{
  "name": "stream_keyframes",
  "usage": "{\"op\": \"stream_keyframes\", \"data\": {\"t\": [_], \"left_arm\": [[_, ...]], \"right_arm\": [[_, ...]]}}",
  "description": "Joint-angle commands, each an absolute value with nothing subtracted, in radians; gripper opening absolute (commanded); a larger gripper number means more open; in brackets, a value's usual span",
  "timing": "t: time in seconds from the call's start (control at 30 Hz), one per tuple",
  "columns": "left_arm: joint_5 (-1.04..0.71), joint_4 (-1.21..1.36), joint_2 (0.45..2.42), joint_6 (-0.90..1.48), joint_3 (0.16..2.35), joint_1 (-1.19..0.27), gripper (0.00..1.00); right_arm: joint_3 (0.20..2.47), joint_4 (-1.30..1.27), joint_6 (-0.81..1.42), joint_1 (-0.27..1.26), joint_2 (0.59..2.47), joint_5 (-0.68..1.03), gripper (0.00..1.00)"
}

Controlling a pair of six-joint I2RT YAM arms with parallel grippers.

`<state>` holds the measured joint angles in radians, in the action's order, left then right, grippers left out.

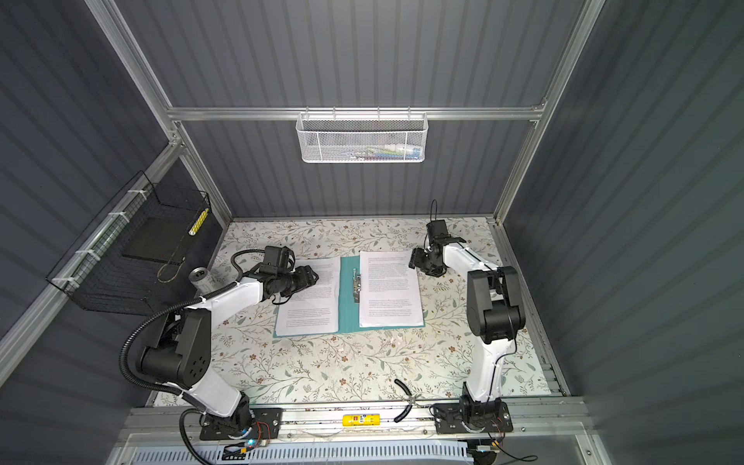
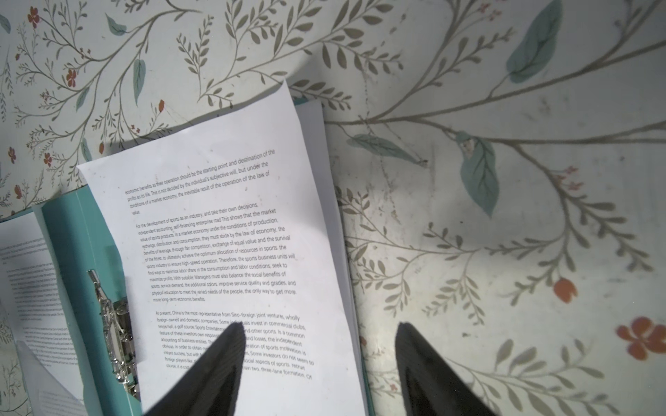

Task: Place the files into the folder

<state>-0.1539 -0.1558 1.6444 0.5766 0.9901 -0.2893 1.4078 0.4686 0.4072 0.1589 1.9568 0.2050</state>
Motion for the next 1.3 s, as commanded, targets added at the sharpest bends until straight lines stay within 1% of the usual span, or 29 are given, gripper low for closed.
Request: {"op": "stream_keyframes", "data": {"t": [0.0,0.4,0.7,1.27], "left_arm": [[-0.155,-0.141,1.654,0.562,0.985,-0.296,0.74],[-0.153,-0.146,1.652,0.557,0.982,-0.298,0.74],[-0.144,-0.151,1.641,0.552,0.967,-0.298,0.74],[-0.150,-0.131,1.677,0.561,0.958,-0.297,0.73]], "right_arm": [[1.402,0.469,0.411,0.165,1.987,0.218,0.68],[1.413,0.446,0.426,0.206,2.044,0.230,0.67],[1.417,0.440,0.426,0.237,2.049,0.232,0.66],[1.447,0.468,0.416,0.256,2.049,0.153,0.69]]}}
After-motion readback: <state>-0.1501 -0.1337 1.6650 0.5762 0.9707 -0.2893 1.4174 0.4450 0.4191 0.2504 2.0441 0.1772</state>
